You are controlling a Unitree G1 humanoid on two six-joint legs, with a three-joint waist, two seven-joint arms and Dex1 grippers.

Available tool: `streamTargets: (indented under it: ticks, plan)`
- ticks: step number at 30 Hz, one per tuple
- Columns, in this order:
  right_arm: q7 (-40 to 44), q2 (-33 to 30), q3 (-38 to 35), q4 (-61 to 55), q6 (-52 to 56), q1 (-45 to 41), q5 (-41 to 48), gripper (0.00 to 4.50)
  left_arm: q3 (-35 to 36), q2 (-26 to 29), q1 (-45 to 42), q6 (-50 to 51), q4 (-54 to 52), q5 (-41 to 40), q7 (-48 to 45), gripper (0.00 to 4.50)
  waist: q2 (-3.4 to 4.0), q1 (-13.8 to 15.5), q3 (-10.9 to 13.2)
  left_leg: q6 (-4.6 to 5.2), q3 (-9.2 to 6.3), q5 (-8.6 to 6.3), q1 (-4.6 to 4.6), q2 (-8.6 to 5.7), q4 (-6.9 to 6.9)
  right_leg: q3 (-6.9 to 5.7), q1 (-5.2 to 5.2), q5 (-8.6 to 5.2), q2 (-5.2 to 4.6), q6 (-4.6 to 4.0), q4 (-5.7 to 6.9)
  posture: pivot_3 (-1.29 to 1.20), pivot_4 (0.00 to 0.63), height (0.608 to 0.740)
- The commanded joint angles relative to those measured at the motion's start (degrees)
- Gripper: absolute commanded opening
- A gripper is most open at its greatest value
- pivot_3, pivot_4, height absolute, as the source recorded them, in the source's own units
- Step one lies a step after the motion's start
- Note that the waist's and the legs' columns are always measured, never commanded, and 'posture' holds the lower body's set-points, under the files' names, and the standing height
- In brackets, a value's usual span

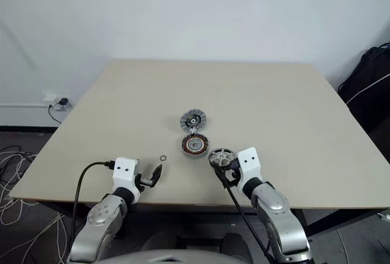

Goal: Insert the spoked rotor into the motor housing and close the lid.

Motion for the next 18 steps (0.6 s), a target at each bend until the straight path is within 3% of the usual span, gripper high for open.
streamTargets:
  ticks: [1,18]
  plan:
    - [-0.4,0.2,0.1,-1.4,-2.1,-0.8,-0.8,4.50,-0.4,0.4,-1.2,-1.0,-1.3,0.4,-0.3,4.47,0.00,0.0,0.0,0.00,0.00,0.00,0.00,0.00,0.00,0.00,0.00,0.00,0.00,0.00,0.00,0.00,0.000,0.740]
    - [-0.5,0.8,0.2,-0.7,-2.5,-0.7,-2.1,4.50,-1.6,1.0,-3.8,1.0,2.4,2.0,-0.7,4.47,-0.01,0.1,0.0,0.00,-0.01,0.00,-0.03,0.00,-0.03,-0.01,-0.02,0.00,-0.01,0.00,-0.03,0.00,0.000,0.740]
